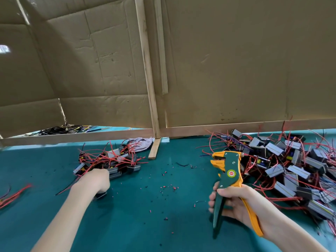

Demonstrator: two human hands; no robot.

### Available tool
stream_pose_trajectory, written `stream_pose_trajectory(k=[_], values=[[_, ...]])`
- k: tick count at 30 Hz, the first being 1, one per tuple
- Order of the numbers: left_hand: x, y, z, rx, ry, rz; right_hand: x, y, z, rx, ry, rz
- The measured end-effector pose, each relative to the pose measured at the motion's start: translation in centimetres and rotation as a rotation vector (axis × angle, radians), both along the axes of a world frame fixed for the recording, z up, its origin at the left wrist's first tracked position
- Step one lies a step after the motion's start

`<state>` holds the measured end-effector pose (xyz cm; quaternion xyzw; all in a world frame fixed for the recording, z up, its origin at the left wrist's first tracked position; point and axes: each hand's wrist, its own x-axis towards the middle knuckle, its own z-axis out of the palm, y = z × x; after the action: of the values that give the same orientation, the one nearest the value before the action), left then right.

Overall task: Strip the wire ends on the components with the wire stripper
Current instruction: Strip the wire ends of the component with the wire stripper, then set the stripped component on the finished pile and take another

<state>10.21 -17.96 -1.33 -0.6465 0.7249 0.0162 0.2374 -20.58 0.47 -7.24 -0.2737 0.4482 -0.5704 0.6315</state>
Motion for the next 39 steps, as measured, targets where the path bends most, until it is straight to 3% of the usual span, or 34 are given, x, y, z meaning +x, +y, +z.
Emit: stream_pose_trajectory(k=[5, 7, 14, 21, 32, 39], values=[[-3.7, 1.8, 0.4, 0.203, 0.661, 0.109, -0.2, 0.0, 0.0, 0.018, -0.006, -0.029], [-5.7, 2.8, 0.6, 0.282, 0.794, 0.057, -0.3, -0.1, 0.0, 0.02, -0.013, -0.038], [-10.2, 3.7, -0.7, 0.189, 0.914, -0.139, -0.6, -0.3, -0.1, 0.023, -0.038, -0.056], [-12.3, 2.7, -1.6, 0.027, 0.886, -0.541, -0.5, -0.3, -0.3, 0.021, -0.039, -0.054], [-13.4, 2.6, -3.2, 0.053, 1.206, -0.511, -0.2, 0.1, 0.1, 0.02, -0.042, -0.035], [-14.1, 3.9, -1.7, 0.116, 1.652, -0.423, -0.1, 0.4, 0.6, -0.002, -0.035, 0.001]])
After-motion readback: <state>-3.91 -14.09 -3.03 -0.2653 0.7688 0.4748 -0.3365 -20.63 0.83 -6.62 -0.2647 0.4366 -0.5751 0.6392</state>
